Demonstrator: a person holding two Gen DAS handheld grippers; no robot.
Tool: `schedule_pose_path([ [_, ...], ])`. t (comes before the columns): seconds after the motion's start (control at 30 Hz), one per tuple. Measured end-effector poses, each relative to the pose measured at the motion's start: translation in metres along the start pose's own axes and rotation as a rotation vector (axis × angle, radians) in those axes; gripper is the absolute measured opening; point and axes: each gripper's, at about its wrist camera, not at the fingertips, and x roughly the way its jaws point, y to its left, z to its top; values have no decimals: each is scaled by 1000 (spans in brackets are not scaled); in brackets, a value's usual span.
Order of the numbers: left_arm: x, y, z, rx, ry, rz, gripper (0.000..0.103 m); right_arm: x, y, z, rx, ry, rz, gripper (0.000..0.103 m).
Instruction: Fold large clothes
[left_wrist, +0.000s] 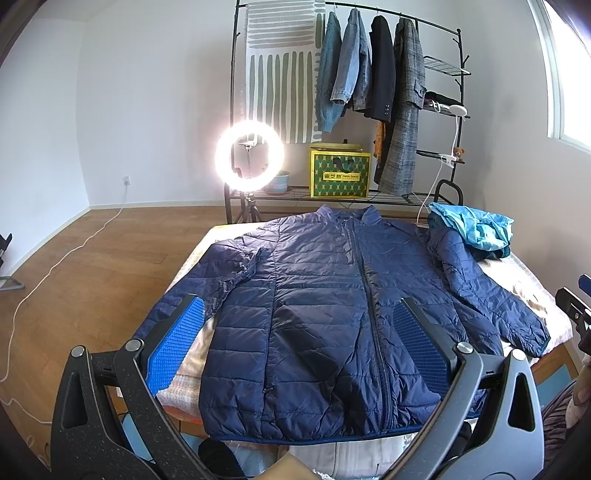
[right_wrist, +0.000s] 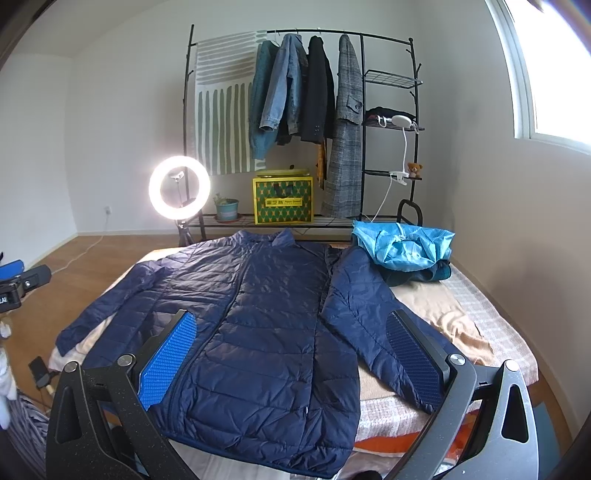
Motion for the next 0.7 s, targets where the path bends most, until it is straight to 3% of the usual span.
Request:
schedule_pose_path([
  [0.3, 15, 7, -11, -14, 17, 28, 103, 9, 4, 0, -8, 9, 17, 102],
  [0.7, 41, 42, -19, -40, 64, 126, 103, 36, 17, 5, -18, 3, 35, 102],
])
